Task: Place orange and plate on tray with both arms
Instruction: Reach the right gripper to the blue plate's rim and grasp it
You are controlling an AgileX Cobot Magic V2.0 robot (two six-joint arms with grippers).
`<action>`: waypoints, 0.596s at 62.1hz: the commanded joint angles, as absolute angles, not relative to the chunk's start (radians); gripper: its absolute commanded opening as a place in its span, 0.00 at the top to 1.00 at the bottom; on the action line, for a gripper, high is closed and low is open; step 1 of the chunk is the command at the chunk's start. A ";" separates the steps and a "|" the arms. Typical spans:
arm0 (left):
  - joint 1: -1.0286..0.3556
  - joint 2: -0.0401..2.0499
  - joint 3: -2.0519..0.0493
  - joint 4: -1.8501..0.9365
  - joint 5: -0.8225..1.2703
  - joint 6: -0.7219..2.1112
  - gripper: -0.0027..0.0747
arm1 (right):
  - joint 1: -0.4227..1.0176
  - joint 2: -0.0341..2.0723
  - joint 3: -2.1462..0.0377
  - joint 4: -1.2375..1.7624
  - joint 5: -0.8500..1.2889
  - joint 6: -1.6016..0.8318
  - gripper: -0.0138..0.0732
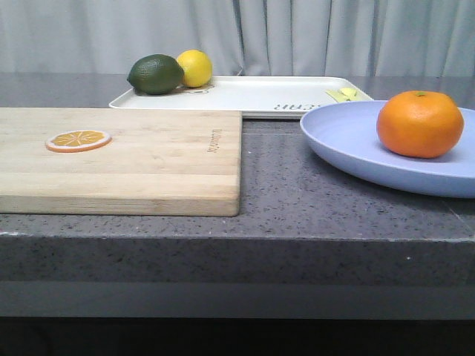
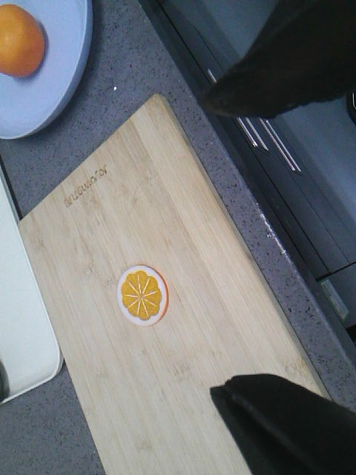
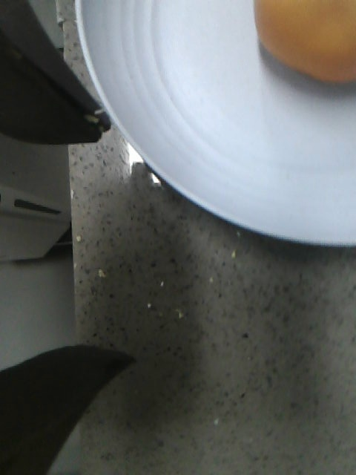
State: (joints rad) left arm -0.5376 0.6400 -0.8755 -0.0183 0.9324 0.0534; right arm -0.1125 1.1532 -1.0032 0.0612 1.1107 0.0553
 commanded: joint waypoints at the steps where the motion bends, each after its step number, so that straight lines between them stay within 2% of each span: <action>1: -0.536 0.641 -0.899 -0.019 0.854 0.043 0.10 | -0.226 1.167 -1.036 0.181 1.084 -0.043 0.19; 15: -0.536 0.641 -0.899 0.006 0.844 0.043 0.10 | -0.426 1.237 -1.017 0.542 1.085 -0.256 0.19; 37: -0.536 0.641 -0.899 0.008 0.842 0.043 0.10 | -0.443 1.401 -1.002 0.764 1.089 -0.317 0.19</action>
State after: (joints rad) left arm -0.5376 0.6400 -0.8755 0.0066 0.9111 0.0534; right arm -0.4374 1.3928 -0.9818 0.6754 1.1011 -0.3010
